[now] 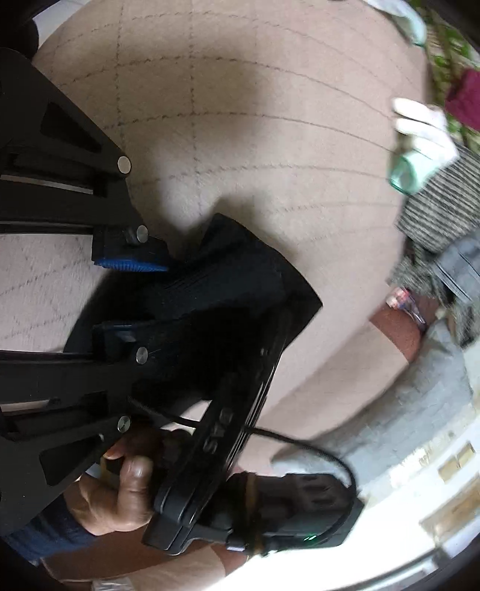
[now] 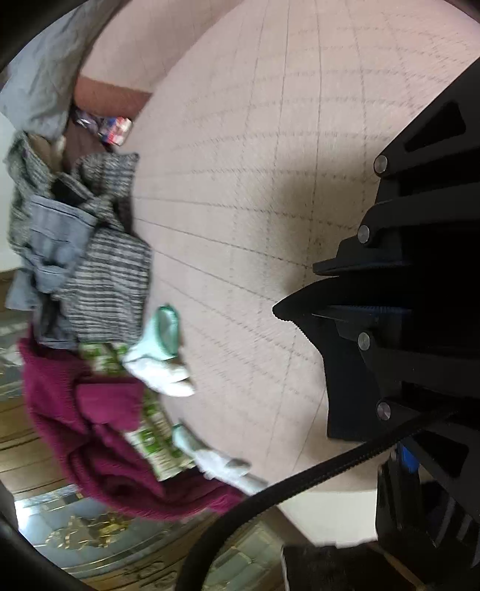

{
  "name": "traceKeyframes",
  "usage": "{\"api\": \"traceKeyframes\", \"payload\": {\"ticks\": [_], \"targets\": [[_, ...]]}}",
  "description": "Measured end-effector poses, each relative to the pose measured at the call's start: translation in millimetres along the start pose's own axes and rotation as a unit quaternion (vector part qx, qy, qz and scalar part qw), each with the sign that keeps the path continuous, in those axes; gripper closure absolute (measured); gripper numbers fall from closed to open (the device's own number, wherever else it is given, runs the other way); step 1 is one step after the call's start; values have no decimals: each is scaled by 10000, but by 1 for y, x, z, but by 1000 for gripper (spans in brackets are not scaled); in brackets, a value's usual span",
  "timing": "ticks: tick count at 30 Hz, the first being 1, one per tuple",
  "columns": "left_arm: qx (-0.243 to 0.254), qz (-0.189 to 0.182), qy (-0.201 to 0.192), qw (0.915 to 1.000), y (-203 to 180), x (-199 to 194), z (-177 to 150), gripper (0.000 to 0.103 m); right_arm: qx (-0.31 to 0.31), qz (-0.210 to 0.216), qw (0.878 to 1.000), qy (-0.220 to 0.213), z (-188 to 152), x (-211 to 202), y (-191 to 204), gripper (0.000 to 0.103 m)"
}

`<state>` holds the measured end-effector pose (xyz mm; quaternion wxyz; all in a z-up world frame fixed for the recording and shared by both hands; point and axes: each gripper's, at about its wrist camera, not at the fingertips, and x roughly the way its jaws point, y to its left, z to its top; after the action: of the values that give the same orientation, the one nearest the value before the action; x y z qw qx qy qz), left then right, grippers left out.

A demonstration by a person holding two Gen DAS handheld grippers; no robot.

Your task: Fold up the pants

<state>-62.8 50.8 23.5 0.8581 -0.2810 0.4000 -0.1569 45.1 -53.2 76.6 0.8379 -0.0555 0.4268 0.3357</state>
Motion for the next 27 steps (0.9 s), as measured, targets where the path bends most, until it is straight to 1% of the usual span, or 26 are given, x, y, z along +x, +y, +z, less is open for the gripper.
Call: {"api": "traceKeyframes", "payload": {"ticks": [2,4,6,7,8,9,11,12,14,16,17,19,21,22,23,24,25,26,27], "targets": [[436,-71,-276,9986,-20,-16,-3,86,85,13,9994,-338,-1,-26,0,90],[794,-200,-452,9956,-42,-29,-8,87,235,73,9970,-736,-4,-56,-5,91],[1019,-385,-529,9926,-60,-38,-13,87,388,93,9929,-1125,-12,-92,-10,91],[1199,-543,-563,9897,-77,-44,-16,87,446,71,9904,-1305,-18,-111,-13,91],[1305,-631,-575,9878,-84,-47,-18,87,512,27,9876,-1485,-27,-129,-16,92],[1478,-765,-579,9844,-98,-50,-22,87,592,-31,9841,-1676,-37,-149,-21,93],[1938,-1045,-496,9742,-129,-52,-36,87,824,-156,9754,-2038,-62,-186,-30,93],[2137,-1156,-417,9691,-142,-50,-44,87,927,-177,9727,-2122,-70,-197,-33,93],[2416,-1311,-209,9612,-160,-42,-60,87,1259,-280,9640,-2327,-99,-225,-45,93],[2676,-1384,104,9535,-180,-25,-82,87,1601,-470,9562,-2406,-131,-243,-59,93],[2812,-1380,256,9493,-187,-14,-95,87,1894,-552,9504,-2404,-154,-250,-69,93],[3081,-1220,617,9415,-197,11,-123,87,2341,-730,9407,-2343,-186,-255,-85,93],[3333,-977,901,9334,-203,29,-145,87,2935,-1194,9245,-2118,-222,-252,-102,93],[3469,-838,996,9288,-205,33,-153,87,3168,-1292,9188,-1970,-233,-248,-108,93],[3548,-782,1026,9260,-206,34,-155,84,3418,-1351,9134,-1751,-246,-243,-114,92],[3637,-803,1069,9219,-208,30,-158,80,3555,-1381,9101,-1620,-255,-241,-116,90],[3687,-875,1087,9190,-209,25,-158,78,3615,-1435,9077,-1576,-261,-242,-116,83],[3730,-946,1081,9167,-210,18,-157,73,3636,-1485,9053,-1617,-267,-247,-115,74],[3797,-1076,1086,9124,-210,8,-154,64,3665,-1491,9028,-1683,-272,-252,-113,68]]}}
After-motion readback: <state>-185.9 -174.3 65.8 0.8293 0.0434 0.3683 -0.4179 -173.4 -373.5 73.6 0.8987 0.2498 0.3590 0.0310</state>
